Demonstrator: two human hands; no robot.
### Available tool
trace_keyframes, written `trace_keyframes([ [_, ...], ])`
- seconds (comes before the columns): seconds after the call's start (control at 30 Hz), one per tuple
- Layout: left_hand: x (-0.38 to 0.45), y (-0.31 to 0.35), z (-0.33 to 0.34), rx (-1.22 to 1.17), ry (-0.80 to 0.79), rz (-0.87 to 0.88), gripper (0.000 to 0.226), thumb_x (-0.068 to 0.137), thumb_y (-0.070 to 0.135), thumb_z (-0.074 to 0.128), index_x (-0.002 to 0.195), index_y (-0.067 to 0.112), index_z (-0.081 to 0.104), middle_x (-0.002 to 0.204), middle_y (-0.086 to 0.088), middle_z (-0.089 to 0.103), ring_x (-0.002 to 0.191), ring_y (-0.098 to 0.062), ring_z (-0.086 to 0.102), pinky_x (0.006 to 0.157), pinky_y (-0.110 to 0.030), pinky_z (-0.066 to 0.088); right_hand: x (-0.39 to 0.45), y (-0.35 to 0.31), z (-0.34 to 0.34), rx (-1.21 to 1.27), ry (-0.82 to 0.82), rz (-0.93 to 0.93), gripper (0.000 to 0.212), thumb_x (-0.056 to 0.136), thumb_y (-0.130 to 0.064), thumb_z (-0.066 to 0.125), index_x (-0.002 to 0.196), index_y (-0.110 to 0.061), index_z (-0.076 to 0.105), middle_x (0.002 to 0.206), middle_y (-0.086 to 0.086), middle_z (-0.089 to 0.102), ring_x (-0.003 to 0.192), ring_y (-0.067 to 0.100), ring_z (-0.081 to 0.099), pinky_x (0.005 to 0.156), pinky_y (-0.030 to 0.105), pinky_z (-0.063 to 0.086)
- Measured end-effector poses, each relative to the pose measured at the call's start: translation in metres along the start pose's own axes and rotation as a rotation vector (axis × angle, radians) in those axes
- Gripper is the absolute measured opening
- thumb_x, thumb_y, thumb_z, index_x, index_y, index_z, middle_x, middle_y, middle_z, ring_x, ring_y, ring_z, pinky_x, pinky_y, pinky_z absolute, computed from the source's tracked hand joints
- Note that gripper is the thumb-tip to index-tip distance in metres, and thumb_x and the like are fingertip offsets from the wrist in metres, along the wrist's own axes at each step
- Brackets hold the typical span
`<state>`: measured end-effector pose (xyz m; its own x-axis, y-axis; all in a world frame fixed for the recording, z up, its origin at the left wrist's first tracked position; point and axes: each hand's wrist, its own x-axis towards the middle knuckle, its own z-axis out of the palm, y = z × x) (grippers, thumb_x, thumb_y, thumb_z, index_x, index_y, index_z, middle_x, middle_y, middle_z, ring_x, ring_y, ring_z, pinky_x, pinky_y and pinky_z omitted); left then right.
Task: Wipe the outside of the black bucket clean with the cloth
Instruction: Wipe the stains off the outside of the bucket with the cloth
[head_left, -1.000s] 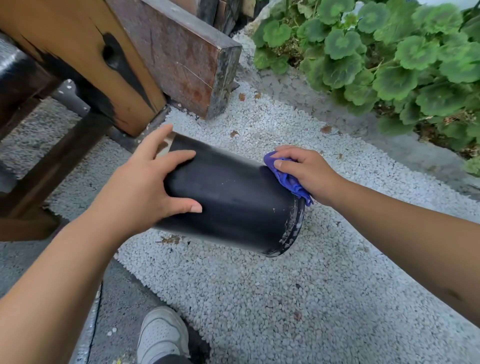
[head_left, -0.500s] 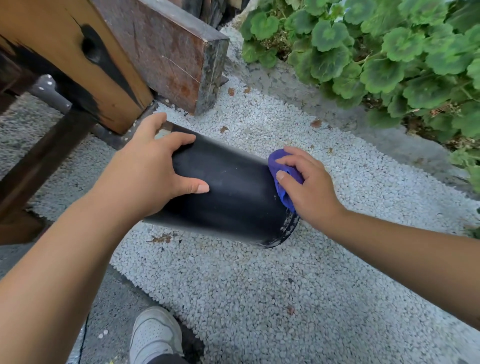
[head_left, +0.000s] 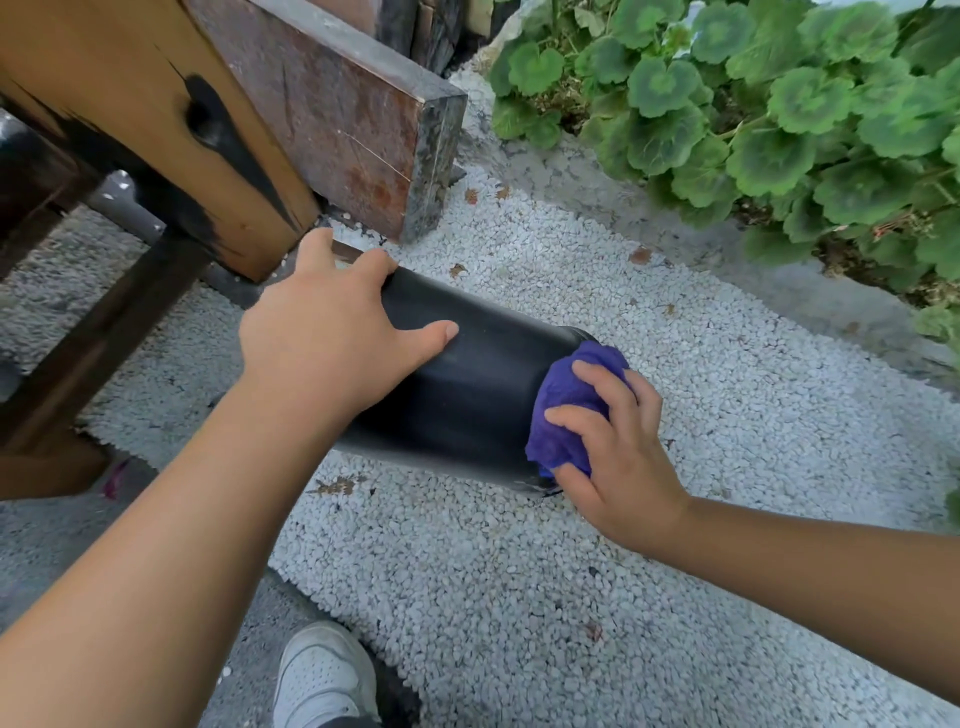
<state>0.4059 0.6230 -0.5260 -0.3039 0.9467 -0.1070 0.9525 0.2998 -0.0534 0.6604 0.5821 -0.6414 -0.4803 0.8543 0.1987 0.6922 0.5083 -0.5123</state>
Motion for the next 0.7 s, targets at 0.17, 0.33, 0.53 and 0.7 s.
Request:
trace_keyframes([
  [0.17, -0.003, 0.014, 0.002, 0.136, 0.006, 0.032, 0.088, 0.066, 0.09, 0.042, 0.122, 0.022, 0.047, 0.136, -0.016, 0.042, 0.11, -0.044, 0.051, 0.065, -0.043, 0.037, -0.001, 0.001, -0.003, -0.015, -0.014, -0.043, 0.05, 0.073, -0.019, 0.068, 0.118, -0.026, 0.048, 0.145, 0.005, 0.029, 0.126, 0.042, 0.026, 0.106, 0.041, 0.025],
  [0.33, 0.002, -0.038, -0.002, -0.518, 0.111, 0.304, 0.071, 0.078, 0.064, 0.058, 0.134, 0.022, 0.051, 0.154, -0.005, 0.036, 0.142, -0.022, 0.036, 0.106, -0.021, 0.033, 0.011, 0.0, -0.006, 0.106, -0.03, 0.055, 0.052, 0.07, -0.016, 0.066, 0.116, -0.029, 0.048, 0.147, -0.003, 0.028, 0.129, 0.034, 0.024, 0.113, 0.029, 0.011],
  [0.53, -0.043, -0.083, 0.055, -0.844, -0.02, 0.356, 0.096, 0.082, 0.032, 0.069, 0.156, 0.023, 0.009, 0.154, 0.033, 0.02, 0.122, 0.018, 0.043, 0.092, -0.012, 0.045, 0.045, 0.01, -0.016, 0.221, -0.044, 0.068, 0.047, 0.074, -0.02, 0.065, 0.117, -0.03, 0.05, 0.146, -0.009, 0.028, 0.132, 0.035, 0.027, 0.11, 0.021, 0.012],
  [0.7, -0.024, -0.07, 0.055, -0.764, 0.059, 0.166, 0.096, 0.082, 0.024, 0.077, 0.151, 0.039, 0.012, 0.102, 0.038, 0.049, 0.077, 0.011, 0.052, 0.066, -0.018, 0.044, 0.076, 0.019, -0.025, 0.245, -0.062, 0.081, 0.045, 0.077, -0.01, 0.069, 0.12, -0.017, 0.057, 0.148, -0.006, 0.026, 0.137, 0.034, 0.023, 0.109, 0.033, 0.016],
])
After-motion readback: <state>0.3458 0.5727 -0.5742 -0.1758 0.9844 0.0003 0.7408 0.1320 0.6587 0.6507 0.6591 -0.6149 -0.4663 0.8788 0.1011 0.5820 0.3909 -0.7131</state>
